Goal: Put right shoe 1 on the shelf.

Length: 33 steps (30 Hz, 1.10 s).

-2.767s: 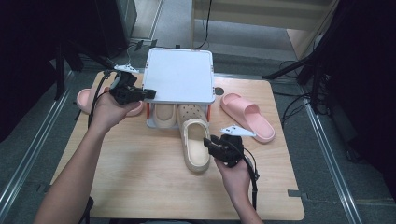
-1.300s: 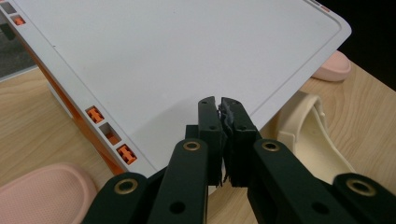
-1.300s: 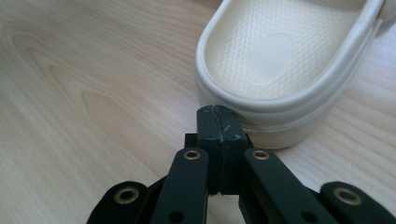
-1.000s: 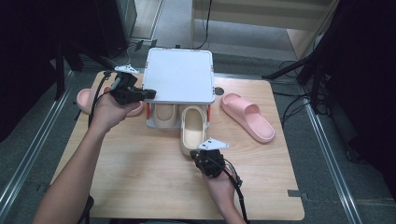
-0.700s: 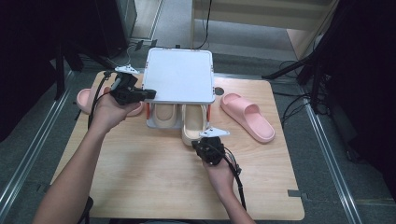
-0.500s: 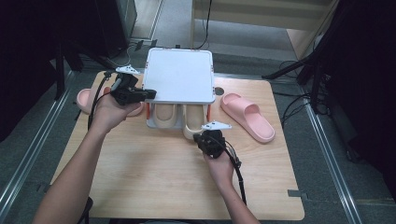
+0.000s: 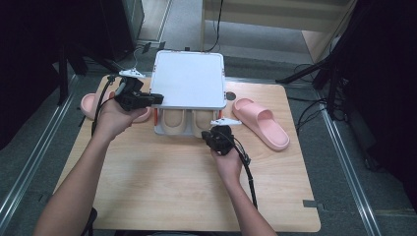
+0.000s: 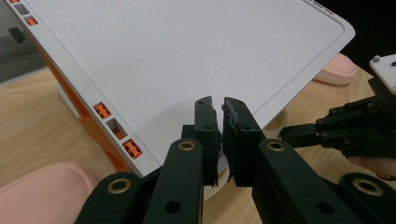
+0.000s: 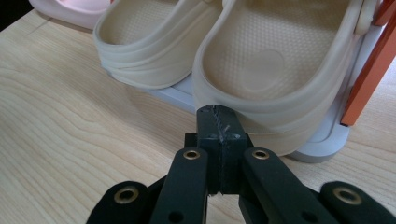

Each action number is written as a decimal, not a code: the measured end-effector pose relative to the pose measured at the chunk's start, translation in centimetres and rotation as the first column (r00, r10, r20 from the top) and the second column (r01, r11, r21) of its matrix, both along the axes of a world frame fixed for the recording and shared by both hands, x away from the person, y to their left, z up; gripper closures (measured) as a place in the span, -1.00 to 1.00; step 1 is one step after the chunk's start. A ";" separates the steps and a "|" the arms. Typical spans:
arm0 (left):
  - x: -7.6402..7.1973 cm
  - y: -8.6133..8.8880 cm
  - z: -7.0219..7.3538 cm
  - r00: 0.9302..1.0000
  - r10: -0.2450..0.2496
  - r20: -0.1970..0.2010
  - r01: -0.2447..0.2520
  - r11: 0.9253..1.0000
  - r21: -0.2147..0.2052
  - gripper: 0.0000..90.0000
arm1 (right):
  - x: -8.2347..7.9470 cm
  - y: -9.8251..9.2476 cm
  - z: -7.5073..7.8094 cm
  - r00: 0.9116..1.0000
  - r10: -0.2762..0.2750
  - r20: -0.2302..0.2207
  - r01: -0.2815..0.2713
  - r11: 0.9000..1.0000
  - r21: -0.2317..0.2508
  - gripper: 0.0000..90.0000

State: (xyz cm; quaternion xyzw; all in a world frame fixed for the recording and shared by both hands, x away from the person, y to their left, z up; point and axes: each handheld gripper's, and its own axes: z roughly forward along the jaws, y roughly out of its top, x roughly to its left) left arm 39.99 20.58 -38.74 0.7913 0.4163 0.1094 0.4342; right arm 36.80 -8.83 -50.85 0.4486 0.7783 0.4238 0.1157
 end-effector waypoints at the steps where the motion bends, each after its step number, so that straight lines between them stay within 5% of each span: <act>1: 0.0 0.0 0.0 1.000 0.001 -0.001 -0.001 1.000 -0.004 0.86 | -0.1 0.0 0.1 1.000 0.001 -0.001 -0.001 1.000 -0.001 1.00; 5: 0.0 0.4 0.5 1.000 -0.002 -0.029 0.001 1.000 -0.014 0.58 | -1.0 0.0 0.7 0.999 0.038 0.006 -0.038 0.999 -0.008 0.99; 8: -0.6 1.2 1.2 1.000 0.004 -0.006 -0.004 0.999 -0.037 0.37 | -1.9 -0.6 1.5 0.998 0.068 0.006 -0.068 0.998 0.003 0.88; 16: -2.3 3.5 2.7 0.999 0.041 0.003 -0.040 0.997 -0.060 -0.01 | -4.6 -2.2 2.6 0.983 0.177 0.055 -0.178 0.984 0.012 0.40; 21: -3.5 4.3 3.0 0.998 0.053 0.017 -0.052 0.997 -0.055 -0.09 | -5.9 -2.8 3.0 0.975 0.213 0.063 -0.218 0.972 0.085 0.23; 26: -4.3 5.2 2.9 0.997 0.072 0.015 -0.071 0.997 -0.040 -0.13 | -6.7 -3.5 3.5 0.965 0.249 0.085 -0.254 0.965 0.059 0.14; 33: -4.8 6.6 2.2 0.993 0.117 0.008 -0.117 0.993 -0.031 -0.15 | -7.1 -5.1 3.8 0.963 0.258 0.071 -0.264 0.961 0.081 0.08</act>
